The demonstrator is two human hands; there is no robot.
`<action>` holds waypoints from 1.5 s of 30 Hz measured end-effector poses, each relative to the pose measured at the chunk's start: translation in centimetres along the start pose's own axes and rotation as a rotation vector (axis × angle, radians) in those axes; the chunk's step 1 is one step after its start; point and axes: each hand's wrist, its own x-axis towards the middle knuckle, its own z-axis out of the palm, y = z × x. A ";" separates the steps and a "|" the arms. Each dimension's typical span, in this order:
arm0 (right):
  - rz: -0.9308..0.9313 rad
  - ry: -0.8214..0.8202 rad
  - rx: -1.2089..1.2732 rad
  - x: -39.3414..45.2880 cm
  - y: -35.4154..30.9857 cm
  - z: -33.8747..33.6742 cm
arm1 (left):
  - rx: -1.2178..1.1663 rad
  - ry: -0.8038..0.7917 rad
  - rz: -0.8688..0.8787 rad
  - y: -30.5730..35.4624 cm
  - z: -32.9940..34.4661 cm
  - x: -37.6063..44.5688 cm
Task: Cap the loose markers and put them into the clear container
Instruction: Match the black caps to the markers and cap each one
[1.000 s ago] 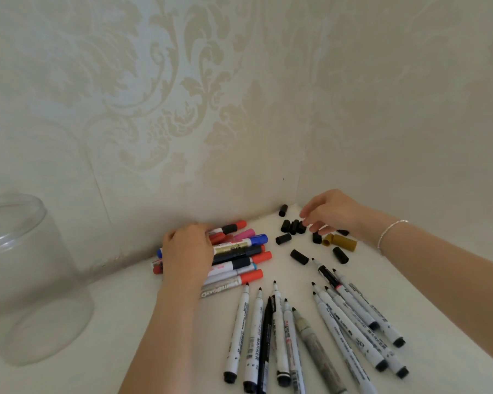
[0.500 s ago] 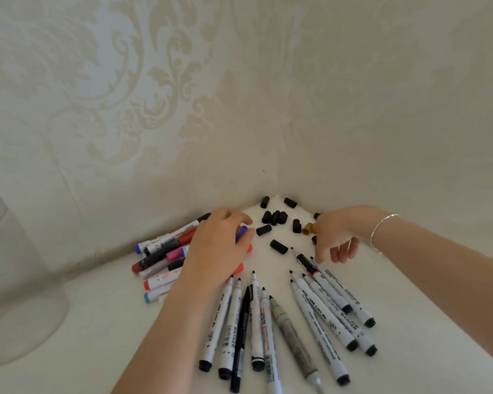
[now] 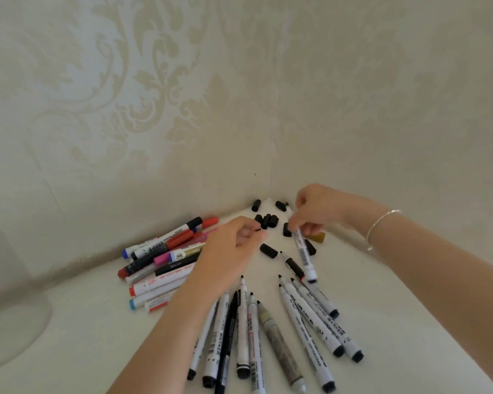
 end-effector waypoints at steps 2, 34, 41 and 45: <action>-0.108 -0.003 0.145 -0.3 -1.9 -0.1 | -0.084 -0.073 -0.048 0.5 0.2 -0.2; -0.225 0.087 0.296 6.5 -0.9 4.5 | -0.472 0.189 -0.217 -0.6 -3.3 1.3; -0.220 0.080 -0.116 6.6 0.7 7.1 | -0.378 0.187 -0.204 -1.1 -3.1 1.4; -0.109 -0.109 -0.288 6.1 0.4 5.8 | -0.343 0.178 -0.193 -1.4 -3.0 1.5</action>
